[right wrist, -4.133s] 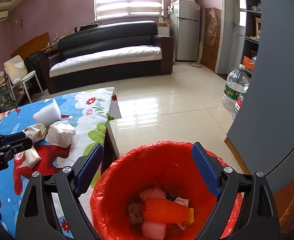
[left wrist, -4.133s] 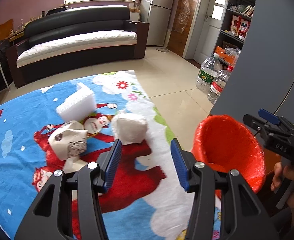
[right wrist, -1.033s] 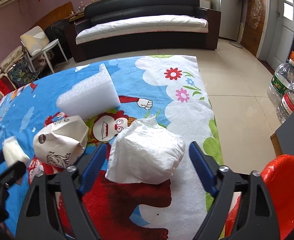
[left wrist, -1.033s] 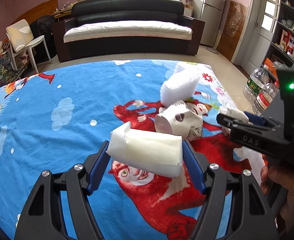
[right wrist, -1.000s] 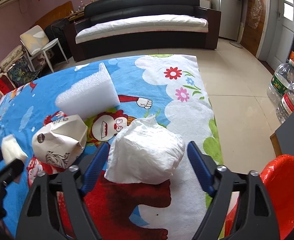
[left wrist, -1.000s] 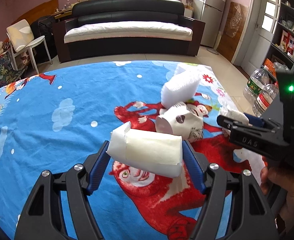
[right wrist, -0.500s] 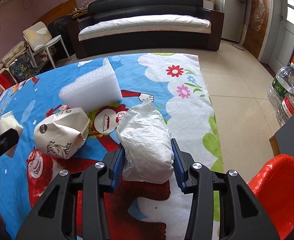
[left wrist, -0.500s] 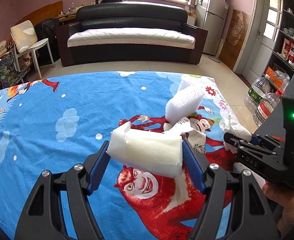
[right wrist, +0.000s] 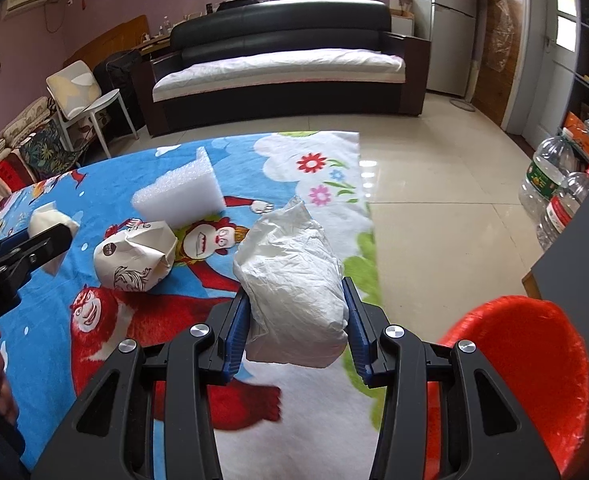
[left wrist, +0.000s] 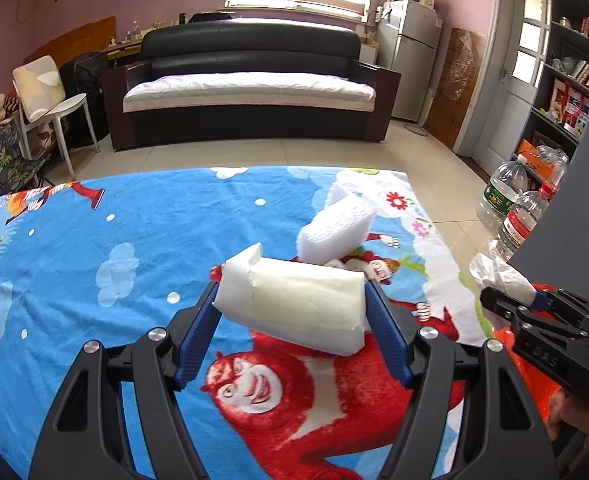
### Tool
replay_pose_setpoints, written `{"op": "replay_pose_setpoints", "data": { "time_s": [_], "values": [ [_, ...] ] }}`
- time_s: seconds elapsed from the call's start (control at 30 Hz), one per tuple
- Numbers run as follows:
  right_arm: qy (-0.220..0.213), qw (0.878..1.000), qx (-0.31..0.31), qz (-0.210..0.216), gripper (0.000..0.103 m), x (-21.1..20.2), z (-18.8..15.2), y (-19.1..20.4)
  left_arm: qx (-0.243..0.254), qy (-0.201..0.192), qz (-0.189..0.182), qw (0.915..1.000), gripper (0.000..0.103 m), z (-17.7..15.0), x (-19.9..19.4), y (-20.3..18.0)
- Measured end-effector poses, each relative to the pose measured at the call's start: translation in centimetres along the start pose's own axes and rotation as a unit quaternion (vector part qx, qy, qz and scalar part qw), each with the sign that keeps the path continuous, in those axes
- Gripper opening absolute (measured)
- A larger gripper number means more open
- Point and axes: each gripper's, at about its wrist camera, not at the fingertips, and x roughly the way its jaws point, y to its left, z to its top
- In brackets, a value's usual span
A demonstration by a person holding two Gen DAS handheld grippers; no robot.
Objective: Collect trash
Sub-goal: 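Carry the foam block and plastic bag over the red bin and open both tools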
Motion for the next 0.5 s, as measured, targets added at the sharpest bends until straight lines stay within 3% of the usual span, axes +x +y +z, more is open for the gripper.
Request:
{"op": "replay_pose_setpoints", "data": {
  "time_s": [0.5],
  "values": [
    [-0.022,0.998,0.031,-0.040,0.042,-6.5,-2.2,-6.3,0.059,-0.022,-0.082,0.9947,0.069,0.7,-1.8,-7.9]
  ]
}}
